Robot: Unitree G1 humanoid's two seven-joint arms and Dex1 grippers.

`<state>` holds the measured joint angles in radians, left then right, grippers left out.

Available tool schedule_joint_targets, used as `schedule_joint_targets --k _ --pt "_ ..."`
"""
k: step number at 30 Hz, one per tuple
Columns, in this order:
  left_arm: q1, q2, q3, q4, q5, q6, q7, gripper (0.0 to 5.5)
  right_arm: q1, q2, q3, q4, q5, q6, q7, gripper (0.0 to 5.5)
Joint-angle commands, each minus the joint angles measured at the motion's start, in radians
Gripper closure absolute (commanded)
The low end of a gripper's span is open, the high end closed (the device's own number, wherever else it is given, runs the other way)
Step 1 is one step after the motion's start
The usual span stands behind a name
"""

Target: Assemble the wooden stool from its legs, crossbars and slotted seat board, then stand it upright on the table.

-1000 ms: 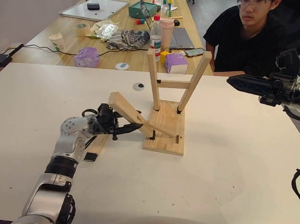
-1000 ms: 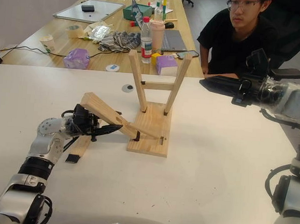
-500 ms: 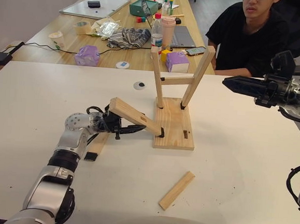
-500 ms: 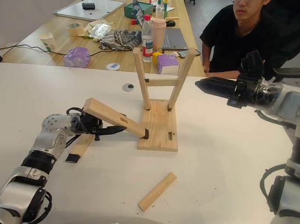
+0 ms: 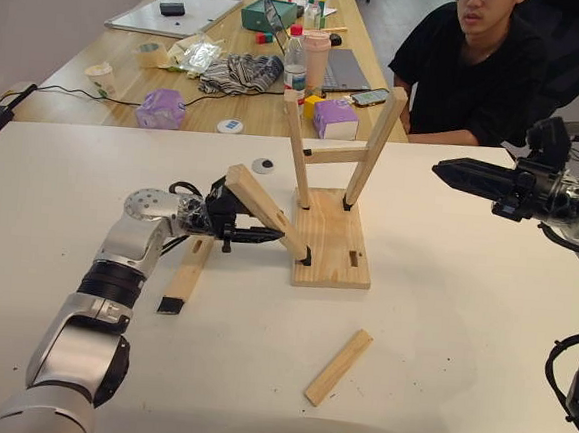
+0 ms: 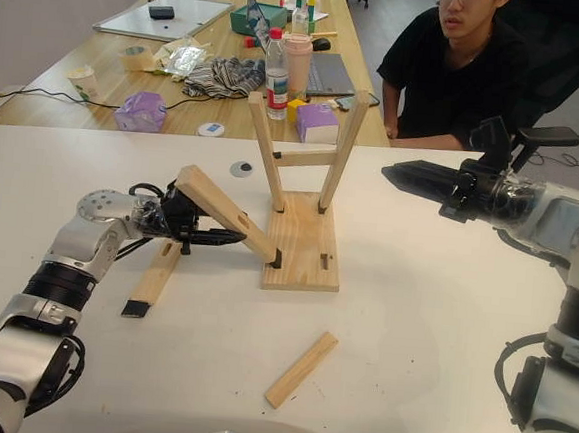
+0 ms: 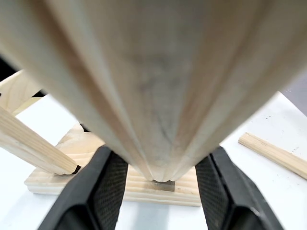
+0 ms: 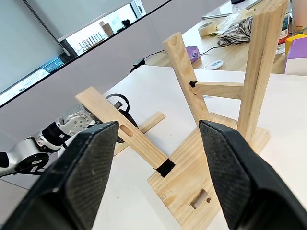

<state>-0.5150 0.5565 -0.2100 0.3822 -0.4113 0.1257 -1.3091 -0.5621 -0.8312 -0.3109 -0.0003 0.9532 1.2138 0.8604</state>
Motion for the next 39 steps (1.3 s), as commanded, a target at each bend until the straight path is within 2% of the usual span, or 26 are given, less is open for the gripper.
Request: schedule_joint_targets --k 1,4,9,14,22,27,30,33,35,39 --pt "0.128 0.105 -0.124 -0.066 0.179 0.23 0.09 3.49 0.039 0.03 -0.036 -0.043 0.032 0.015 -0.037 2.42" --pt "0.164 0.141 -0.165 -0.147 0.2 0.291 0.15 3.49 0.053 0.035 -0.049 -0.058 0.04 0.016 -0.05 2.42" --pt "0.173 0.208 -0.206 -0.175 0.231 0.272 0.167 3.49 0.07 0.042 -0.059 -0.074 0.058 0.015 -0.069 2.42" --pt "0.103 0.242 -0.272 -0.183 0.244 0.306 0.125 3.49 0.086 0.051 -0.062 -0.084 0.073 0.009 -0.09 2.42" --pt "-0.056 0.14 -0.394 0.041 0.276 0.299 0.074 3.49 0.072 0.066 -0.047 -0.081 0.086 0.007 -0.11 2.42" --pt "-0.023 0.097 -0.429 0.124 0.29 0.268 0.081 3.49 0.076 0.076 -0.047 -0.087 0.099 0.014 -0.127 2.42" --pt "-0.004 0.113 -0.44 0.085 0.351 0.193 0.149 3.49 0.08 0.074 -0.056 -0.09 0.107 0.017 -0.136 2.42" --pt "-0.016 0.13 -0.406 0.009 0.328 0.203 0.165 3.49 0.099 0.08 -0.072 -0.107 0.118 0.015 -0.151 2.42" --pt "-0.038 0.138 -0.365 -0.029 0.279 0.228 0.154 3.02 0.11 0.088 -0.08 -0.118 0.125 0.012 -0.162 2.42" --pt "-0.073 0.126 -0.303 -0.035 0.303 0.254 0.155 2.48 0.131 0.103 -0.095 -0.144 0.153 0.012 -0.19 2.42"
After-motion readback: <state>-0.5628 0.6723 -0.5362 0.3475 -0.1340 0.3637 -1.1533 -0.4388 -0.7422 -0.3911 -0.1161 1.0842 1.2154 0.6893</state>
